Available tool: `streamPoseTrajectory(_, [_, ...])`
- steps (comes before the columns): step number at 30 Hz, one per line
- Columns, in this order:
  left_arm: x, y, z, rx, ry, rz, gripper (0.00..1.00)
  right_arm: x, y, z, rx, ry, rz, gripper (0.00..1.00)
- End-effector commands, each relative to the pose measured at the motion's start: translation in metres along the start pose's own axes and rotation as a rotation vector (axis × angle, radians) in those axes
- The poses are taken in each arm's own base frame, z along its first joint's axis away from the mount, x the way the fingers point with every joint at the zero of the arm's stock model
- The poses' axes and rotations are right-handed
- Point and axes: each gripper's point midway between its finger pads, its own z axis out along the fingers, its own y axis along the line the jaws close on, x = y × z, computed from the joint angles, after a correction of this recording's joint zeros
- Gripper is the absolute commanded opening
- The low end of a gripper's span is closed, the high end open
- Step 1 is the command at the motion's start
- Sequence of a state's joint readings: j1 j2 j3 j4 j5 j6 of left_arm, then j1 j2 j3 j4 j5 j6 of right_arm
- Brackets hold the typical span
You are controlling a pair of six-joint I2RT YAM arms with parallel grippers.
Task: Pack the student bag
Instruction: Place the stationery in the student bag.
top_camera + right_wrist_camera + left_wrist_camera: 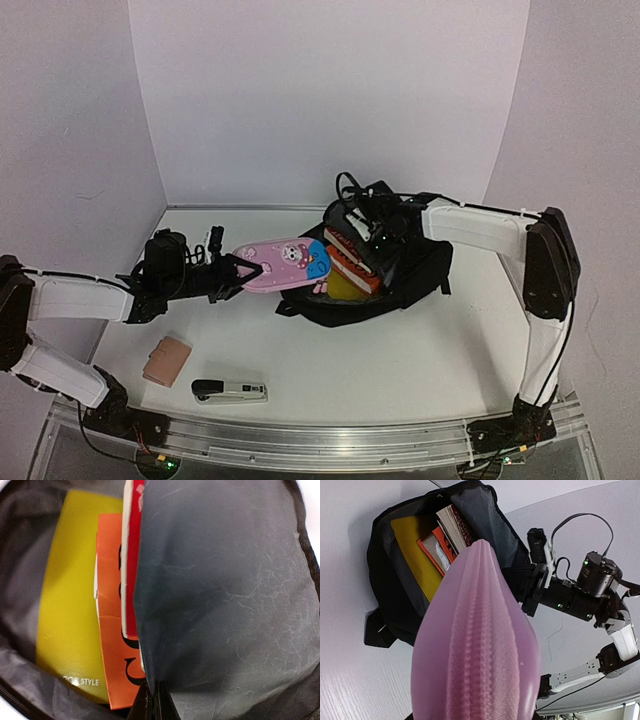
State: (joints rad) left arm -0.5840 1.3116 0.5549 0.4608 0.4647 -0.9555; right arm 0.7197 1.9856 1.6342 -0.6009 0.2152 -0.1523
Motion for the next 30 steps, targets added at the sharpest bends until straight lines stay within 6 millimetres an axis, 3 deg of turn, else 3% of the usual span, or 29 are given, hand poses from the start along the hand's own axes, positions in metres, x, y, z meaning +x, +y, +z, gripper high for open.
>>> streamPoseTrajectory(1, [-0.016, -0.037, 0.009, 0.156, -0.051, 0.056, 0.0, -0.048, -0.006, -0.056, -0.114, -0.183, 0.11, 0.0])
streamPoseTrajectory(5, [-0.018, -0.047, 0.026, 0.178, -0.051, 0.066, 0.0, -0.053, 0.0, -0.062, -0.173, -0.196, 0.132, 0.0])
streamPoseTrajectory(11, [-0.016, -0.056, 0.068, 0.195, -0.013, 0.05, 0.0, -0.058, 0.008, -0.066, -0.23, -0.208, 0.136, 0.0])
streamPoseTrajectory(18, [-0.015, -0.049, 0.121, 0.204, 0.008, -0.004, 0.0, -0.063, 0.012, -0.074, -0.271, -0.226, 0.147, 0.0])
streamPoseTrajectory(27, [0.024, -0.064, 0.173, 0.292, 0.108, -0.004, 0.01, -0.063, 0.022, -0.076, -0.33, -0.222, 0.166, 0.0])
streamPoseTrajectory(30, [0.04, -0.057, 0.194, 0.246, 0.133, 0.015, 0.08, -0.063, 0.024, -0.074, -0.34, -0.217, 0.174, 0.0])
